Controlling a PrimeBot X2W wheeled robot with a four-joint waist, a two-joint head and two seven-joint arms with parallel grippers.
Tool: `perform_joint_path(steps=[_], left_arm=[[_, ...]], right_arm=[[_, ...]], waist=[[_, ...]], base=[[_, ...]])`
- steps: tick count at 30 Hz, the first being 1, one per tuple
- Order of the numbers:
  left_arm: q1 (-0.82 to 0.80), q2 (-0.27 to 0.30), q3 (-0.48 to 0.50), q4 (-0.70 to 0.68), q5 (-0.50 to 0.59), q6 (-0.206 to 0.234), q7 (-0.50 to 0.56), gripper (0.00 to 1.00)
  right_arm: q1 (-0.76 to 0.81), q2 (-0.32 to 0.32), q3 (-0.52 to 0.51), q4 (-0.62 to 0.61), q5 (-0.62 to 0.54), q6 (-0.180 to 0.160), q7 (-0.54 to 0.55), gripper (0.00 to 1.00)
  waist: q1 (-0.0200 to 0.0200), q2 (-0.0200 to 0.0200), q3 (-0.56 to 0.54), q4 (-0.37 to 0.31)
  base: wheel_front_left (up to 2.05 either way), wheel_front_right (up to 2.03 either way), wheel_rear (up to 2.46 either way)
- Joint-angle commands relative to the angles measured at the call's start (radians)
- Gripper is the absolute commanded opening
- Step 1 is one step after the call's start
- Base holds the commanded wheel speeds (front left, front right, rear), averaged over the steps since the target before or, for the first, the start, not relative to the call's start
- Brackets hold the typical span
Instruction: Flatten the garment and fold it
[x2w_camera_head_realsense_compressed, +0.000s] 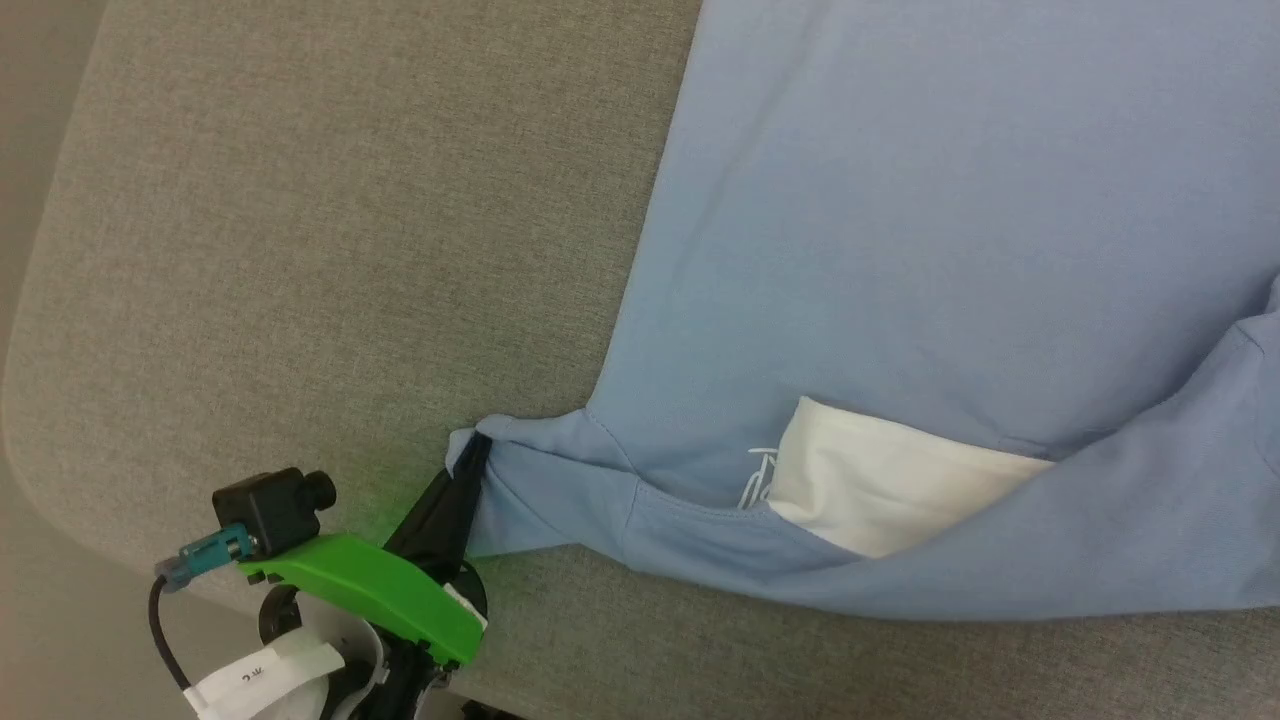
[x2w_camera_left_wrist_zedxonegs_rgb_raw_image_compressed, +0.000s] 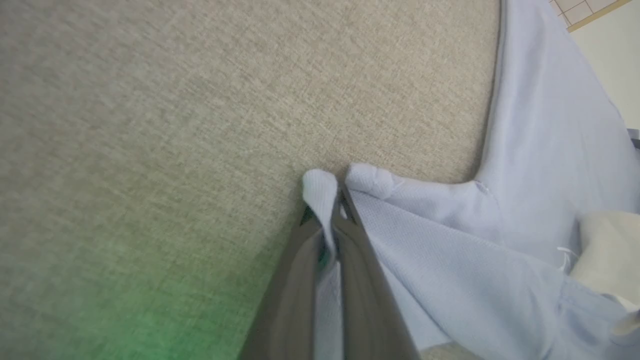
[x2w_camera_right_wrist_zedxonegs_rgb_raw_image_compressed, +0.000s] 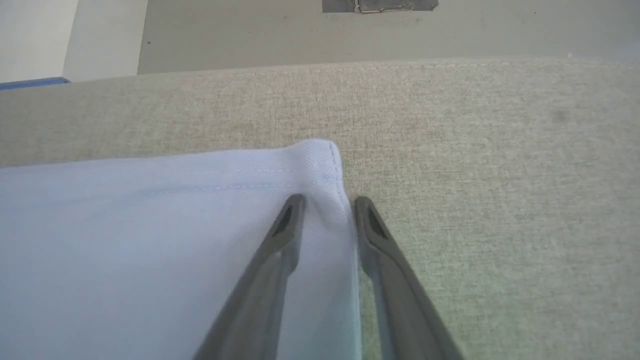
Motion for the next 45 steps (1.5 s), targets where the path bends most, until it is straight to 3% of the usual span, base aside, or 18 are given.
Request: perform_joint_path(steps=[1,4,11,16,20,26,32,36,38,39,43,45], left_arm=[[0.003,0.001,-0.004,0.053,0.006,0.014,0.009,0.00],[0.007,0.000,-0.005,0.061,0.006,0.013,0.005,0.00],[0.042,0.022,0.009,0.067,0.007,0.027,-0.001,0.00],[0.083,0.042,0.016,0.052,0.004,0.044,0.010,0.00],[0.122,0.059,0.018,0.037,-0.001,0.058,0.023,0.00],[0.183,0.085,0.031,0.008,-0.009,0.086,0.037,0.00],[0.215,0.102,0.041,-0.023,-0.014,0.102,0.046,0.00],[0.221,0.108,0.040,-0.034,-0.015,0.107,0.053,0.00],[0.221,0.109,0.040,-0.036,-0.014,0.110,0.054,0.00],[0.221,0.110,0.039,-0.038,-0.013,0.110,0.055,0.00],[0.214,0.109,0.032,-0.041,-0.012,0.107,0.059,0.00],[0.207,0.103,0.025,-0.036,-0.012,0.103,0.058,0.00]], right_arm=[[0.024,0.019,-0.006,-0.012,-0.002,-0.001,0.023,0.00],[0.060,0.039,-0.018,-0.097,0.024,-0.001,-0.058,0.00],[0.249,0.113,-0.043,-0.225,0.149,-0.001,-0.468,0.00],[0.435,0.146,-0.065,-0.267,0.168,-0.001,-0.604,0.00],[0.611,0.199,-0.120,-0.322,0.167,-0.001,-0.575,0.00],[0.863,0.274,-0.210,-0.417,0.175,-0.001,-0.379,0.00],[1.017,0.290,-0.203,-0.413,0.238,-0.001,-0.172,0.00],[1.059,0.291,-0.160,-0.361,0.285,-0.001,-0.133,0.00],[1.067,0.291,-0.136,-0.366,0.286,-0.001,-0.159,0.61],[1.067,0.291,-0.131,-0.371,0.287,-0.001,-0.176,1.00],[1.041,0.291,-0.110,-0.426,0.272,-0.001,-0.282,1.00],[0.997,0.291,-0.038,-0.503,0.253,-0.001,-0.402,1.00]], waist=[[-0.0001,-0.0001,-0.010,0.001],[-0.0001,-0.0001,-0.034,-0.005],[-0.0001,-0.0001,-0.157,-0.062],[-0.0001,-0.0001,-0.261,-0.113],[-0.0001,-0.0001,-0.336,-0.153],[-0.0001,-0.0001,-0.423,-0.214],[-0.0001,-0.0001,-0.450,-0.259],[-0.0001,-0.0001,-0.455,-0.277],[-0.0001,-0.0001,-0.456,-0.281],[-0.0001,-0.0001,-0.456,-0.282],[-0.0001,-0.0001,-0.454,-0.276],[-0.0001,-0.0001,-0.450,-0.257]], base=[[0.00,0.00,0.00],[0.00,0.00,0.00],[0.00,0.00,0.00],[0.00,0.00,0.00],[0.00,0.00,0.00],[0.00,0.00,0.00],[0.00,0.00,0.00],[0.00,0.00,0.00],[0.00,0.00,0.00],[0.00,0.00,0.00],[0.00,0.00,0.00],[0.00,0.00,0.00]])
